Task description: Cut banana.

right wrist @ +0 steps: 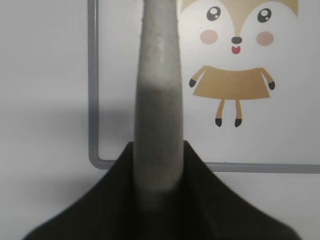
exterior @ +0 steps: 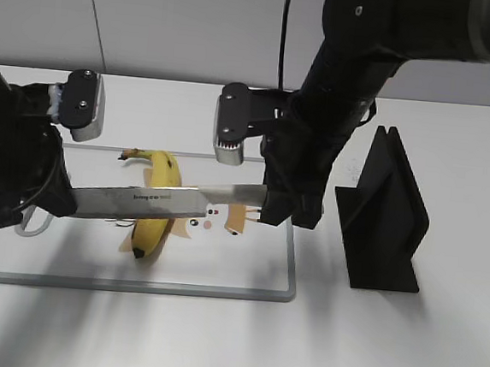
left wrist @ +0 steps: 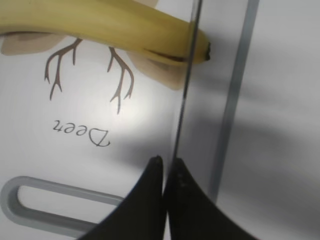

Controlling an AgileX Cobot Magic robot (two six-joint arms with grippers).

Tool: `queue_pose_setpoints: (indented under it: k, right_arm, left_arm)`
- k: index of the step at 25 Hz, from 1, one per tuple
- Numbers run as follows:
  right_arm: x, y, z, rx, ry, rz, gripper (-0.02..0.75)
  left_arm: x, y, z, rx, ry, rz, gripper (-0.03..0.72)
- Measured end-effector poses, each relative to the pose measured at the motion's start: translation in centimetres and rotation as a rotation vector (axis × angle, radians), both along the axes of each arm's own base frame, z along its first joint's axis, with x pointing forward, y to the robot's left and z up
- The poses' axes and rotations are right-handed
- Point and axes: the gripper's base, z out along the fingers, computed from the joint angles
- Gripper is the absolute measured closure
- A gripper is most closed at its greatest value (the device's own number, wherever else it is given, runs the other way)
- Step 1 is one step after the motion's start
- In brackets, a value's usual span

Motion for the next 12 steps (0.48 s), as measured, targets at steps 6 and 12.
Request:
queue_pose_setpoints:
  k: [6,12]
  right_arm:
    - [0.2,0.0,-0.1,-0.005,-0.018,0.0,0.566]
    - [0.4,0.0,-2.0,-0.033,0.026,-0.017,0.565]
  left_arm:
    - [0.2,-0.4,-0.1,-0.009,-0.024,0.004,0.702]
    - [0.2,-0.8,-0.2,0.029,-0.062,-0.037,0.702]
